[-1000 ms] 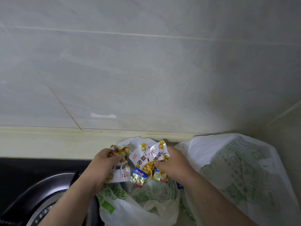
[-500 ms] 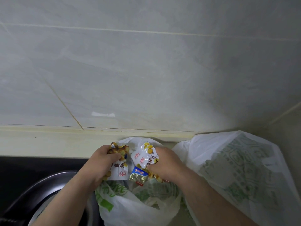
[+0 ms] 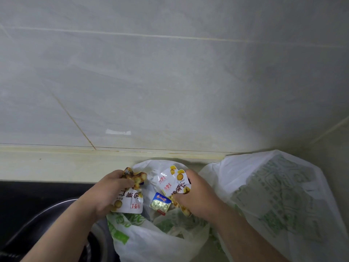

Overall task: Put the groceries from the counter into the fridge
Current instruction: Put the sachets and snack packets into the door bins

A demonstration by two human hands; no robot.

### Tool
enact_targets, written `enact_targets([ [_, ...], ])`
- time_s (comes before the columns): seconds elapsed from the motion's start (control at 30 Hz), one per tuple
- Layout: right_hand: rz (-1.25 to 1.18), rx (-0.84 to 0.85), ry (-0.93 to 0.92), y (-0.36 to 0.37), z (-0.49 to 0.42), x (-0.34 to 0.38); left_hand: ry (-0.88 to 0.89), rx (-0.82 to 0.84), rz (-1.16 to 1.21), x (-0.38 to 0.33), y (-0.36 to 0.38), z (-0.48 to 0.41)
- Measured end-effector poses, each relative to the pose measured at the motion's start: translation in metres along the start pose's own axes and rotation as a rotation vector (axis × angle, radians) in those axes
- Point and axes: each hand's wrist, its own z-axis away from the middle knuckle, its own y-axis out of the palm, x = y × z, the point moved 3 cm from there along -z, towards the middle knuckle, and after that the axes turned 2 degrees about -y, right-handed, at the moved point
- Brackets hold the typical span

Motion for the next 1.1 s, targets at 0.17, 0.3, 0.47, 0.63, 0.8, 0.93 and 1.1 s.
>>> enact_targets([
  [0.17, -0.111, -0.065, 0.068, -0.008, 0.008, -0.005, 0.050, -0.071, -0.074, -0.003, 0.008, -0.009],
  [0.3, -0.254, -0.099, 0.101, -0.014, 0.011, -0.009, 0.073, -0.056, -0.126, -0.004, 0.015, -0.015],
  [0.47, -0.463, -0.141, 0.167, -0.022, 0.010, -0.017, 0.101, -0.001, -0.115, -0.008, 0.021, -0.020],
  [0.63, -0.551, -0.141, 0.157, -0.024, 0.008, -0.017, 0.060, 0.033, -0.013, -0.014, 0.021, -0.023],
  [0.8, -0.685, -0.133, 0.134, -0.028, 0.007, -0.018, 0.068, 0.023, 0.145, -0.018, 0.008, -0.015],
  [0.93, -0.833, -0.110, 0.117, -0.032, 0.013, -0.011, 0.067, 0.062, 0.305, -0.015, -0.009, -0.002],
  [1.1, -0.902, -0.119, 0.118, -0.042, 0.028, -0.003, 0.169, 0.155, 0.444, -0.009, -0.032, 0.019],
])
